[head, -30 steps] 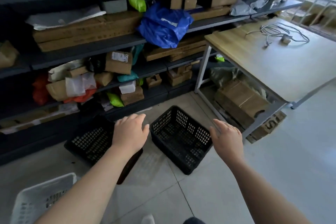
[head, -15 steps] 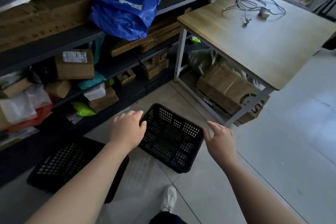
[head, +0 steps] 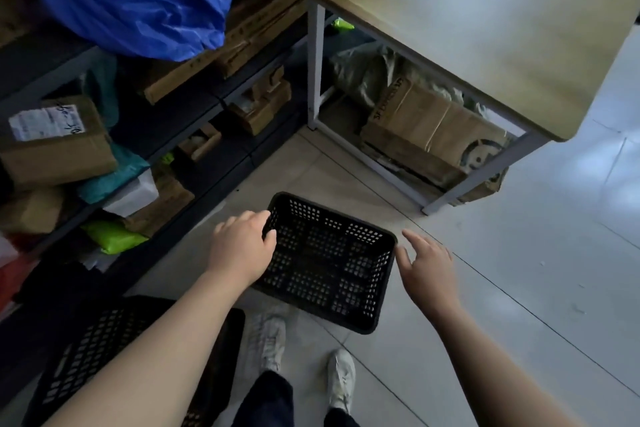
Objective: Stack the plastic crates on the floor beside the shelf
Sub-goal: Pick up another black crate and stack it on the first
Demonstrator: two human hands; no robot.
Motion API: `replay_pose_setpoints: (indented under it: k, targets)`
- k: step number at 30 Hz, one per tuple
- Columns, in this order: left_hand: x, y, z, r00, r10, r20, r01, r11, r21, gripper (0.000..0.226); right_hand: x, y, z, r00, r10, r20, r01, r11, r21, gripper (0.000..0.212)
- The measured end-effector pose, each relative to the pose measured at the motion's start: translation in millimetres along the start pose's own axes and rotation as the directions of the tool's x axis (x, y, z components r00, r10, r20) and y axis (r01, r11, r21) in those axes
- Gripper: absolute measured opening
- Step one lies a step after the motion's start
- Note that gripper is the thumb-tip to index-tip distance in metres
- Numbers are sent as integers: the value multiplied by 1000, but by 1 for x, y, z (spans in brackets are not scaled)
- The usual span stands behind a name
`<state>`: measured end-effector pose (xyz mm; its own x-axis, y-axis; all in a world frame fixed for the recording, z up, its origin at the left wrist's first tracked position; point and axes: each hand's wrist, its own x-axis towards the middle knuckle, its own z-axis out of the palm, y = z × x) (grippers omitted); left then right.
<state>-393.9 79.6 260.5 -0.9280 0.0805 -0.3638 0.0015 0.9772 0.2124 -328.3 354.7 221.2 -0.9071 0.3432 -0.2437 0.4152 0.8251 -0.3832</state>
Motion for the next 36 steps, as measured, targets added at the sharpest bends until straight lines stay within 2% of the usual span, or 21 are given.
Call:
replay_pose_setpoints:
  k: [10,14,17,21,25,29,32,36]
  targets:
    - [111,-36,67,988,82,129,-90,994,59,47,51,7,92,977,210,36,-210,978,-8,40]
    - [149,-49,114,981,63,185,-67,998,15,46,67,28,134,950,305,73,-307,951,31,40]
    - [179,-67,157,970,13,241,8,996,-84,47,78,54,167,904,412,113,-425,896,132,41]
    - [216,-90,212,944,-93,318,177,952,-248,45,94,94,217,834,524,170,-551,788,273,41]
    - [248,-112,263,894,-191,406,328,895,-303,45,111,134,267,759,619,203,-650,698,299,44]
    - [274,-138,309,857,-241,455,409,856,-316,47,122,175,315,695,670,260,-714,602,357,45]
    - [288,-162,337,834,-248,493,476,776,-413,51,126,197,343,652,680,335,-741,478,473,35]
    - [302,-184,371,770,-265,581,605,591,-533,60,130,219,368,601,660,450,-768,323,552,49]
